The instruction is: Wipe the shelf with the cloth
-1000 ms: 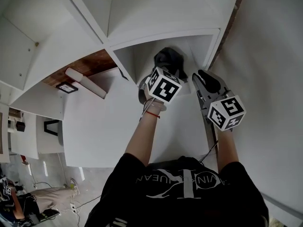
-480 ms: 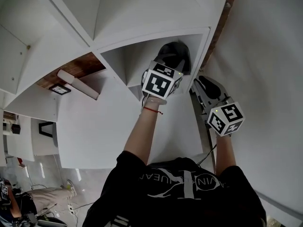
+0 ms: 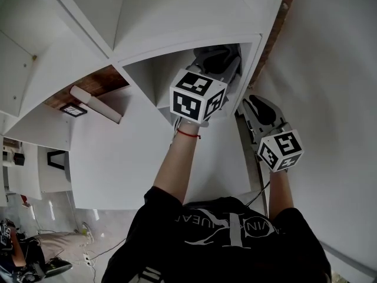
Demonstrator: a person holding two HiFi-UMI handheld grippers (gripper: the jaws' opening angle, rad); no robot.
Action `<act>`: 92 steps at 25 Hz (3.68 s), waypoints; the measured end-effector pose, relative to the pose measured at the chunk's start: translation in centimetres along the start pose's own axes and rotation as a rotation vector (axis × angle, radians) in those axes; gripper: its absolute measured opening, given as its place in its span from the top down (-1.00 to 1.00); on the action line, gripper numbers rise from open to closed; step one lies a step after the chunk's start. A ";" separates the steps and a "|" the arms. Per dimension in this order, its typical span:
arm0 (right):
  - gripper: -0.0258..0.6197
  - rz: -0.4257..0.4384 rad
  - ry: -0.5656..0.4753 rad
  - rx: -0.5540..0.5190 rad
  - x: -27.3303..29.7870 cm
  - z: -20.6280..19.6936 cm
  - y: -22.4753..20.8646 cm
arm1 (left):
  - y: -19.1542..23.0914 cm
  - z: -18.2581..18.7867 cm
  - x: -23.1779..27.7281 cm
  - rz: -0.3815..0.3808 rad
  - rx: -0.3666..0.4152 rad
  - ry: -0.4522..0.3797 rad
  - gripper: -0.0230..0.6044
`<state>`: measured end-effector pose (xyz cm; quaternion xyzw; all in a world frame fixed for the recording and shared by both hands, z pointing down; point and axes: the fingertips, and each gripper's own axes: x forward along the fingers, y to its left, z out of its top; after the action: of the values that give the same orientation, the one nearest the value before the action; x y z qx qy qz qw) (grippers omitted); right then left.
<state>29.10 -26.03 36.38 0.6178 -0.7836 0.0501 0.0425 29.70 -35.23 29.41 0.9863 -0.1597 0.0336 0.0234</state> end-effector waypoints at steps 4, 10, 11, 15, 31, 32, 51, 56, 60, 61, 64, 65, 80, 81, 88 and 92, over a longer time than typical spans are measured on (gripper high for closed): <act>0.70 0.007 0.015 -0.060 0.7 0.2 0.8 | -0.6 1.7 -0.6 -0.028 -0.046 -0.054 0.73; 0.70 0.020 0.010 -0.062 1.2 0.7 1.2 | -1.8 4.7 -1.6 -0.061 -0.028 -0.114 0.73; 0.70 0.020 0.010 -0.060 1.2 0.6 1.2 | -2.1 5.2 -1.8 -0.064 -0.014 -0.127 0.73; 0.70 0.025 0.022 -0.062 1.5 0.3 1.5 | -3.0 5.6 -2.2 -0.053 0.087 -0.132 0.73; 0.70 0.016 0.095 -0.041 1.6 -2.9 1.7 | -2.3 -4.5 -0.5 -0.070 0.122 0.155 0.74; 0.70 0.015 0.100 -0.040 1.6 -3.1 1.6 | -2.3 -5.3 -0.4 -0.064 0.152 0.194 0.74; 0.70 0.008 0.160 -0.050 0.8 -4.8 2.4 | -3.4 -12.1 -2.4 -0.054 0.173 0.406 0.74; 0.70 0.021 0.152 -0.048 1.0 -4.2 3.3 | -1.2 -10.4 -5.4 0.047 0.150 0.297 0.74; 0.70 0.043 0.143 -0.047 1.4 -3.9 4.3 | 0.0 -9.9 -8.4 0.087 0.137 0.282 0.74; 0.70 0.051 0.141 -0.048 1.6 -3.8 4.6 | 0.2 -9.9 -9.2 0.098 0.131 0.275 0.74; 0.70 0.075 0.122 -0.053 2.3 -3.3 5.6 | 0.7 -9.5 -11.6 0.118 0.104 0.229 0.74; 0.70 0.082 0.113 -0.055 2.5 -3.1 6.0 | 0.8 -9.3 -12.3 0.122 0.097 0.211 0.74; 0.77 0.192 0.071 -0.063 2.8 -2.0 11.5 | -0.8 -9.1 -23.7 0.229 -0.003 0.107 0.74; 0.79 0.194 0.069 -0.064 2.8 -2.0 11.7 | -0.9 -9.3 -24.4 0.231 -0.011 0.100 0.74; 0.82 0.182 0.058 -0.055 2.5 -2.4 12.6 | -0.5 -11.1 -28.9 0.306 -0.041 0.097 0.74; 0.83 0.181 0.043 -0.055 2.1 -2.5 12.9 | 0.5 -12.0 -31.4 0.371 -0.066 0.097 0.74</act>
<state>16.08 -24.78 38.84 0.5417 -0.8363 0.0455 0.0717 -0.91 -25.21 39.11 0.9359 -0.3385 0.0796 0.0568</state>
